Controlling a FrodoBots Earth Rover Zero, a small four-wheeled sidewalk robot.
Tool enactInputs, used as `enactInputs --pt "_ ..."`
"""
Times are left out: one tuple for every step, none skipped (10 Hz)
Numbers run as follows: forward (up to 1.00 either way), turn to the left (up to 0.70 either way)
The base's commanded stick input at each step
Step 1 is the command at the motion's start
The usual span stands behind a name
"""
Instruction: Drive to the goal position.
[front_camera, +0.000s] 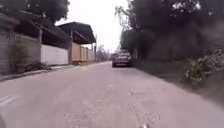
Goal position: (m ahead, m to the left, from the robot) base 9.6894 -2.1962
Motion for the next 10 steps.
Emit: enactInputs --pt "0.70 0.00" --pt "0.70 0.00" --pt "0.70 0.00" --pt "0.70 0.00" --pt "0.70 0.00" --pt "0.70 0.00" --pt "0.70 0.00" --pt "0.70 0.00" --pt "0.70 0.00" --pt "0.70 0.00"
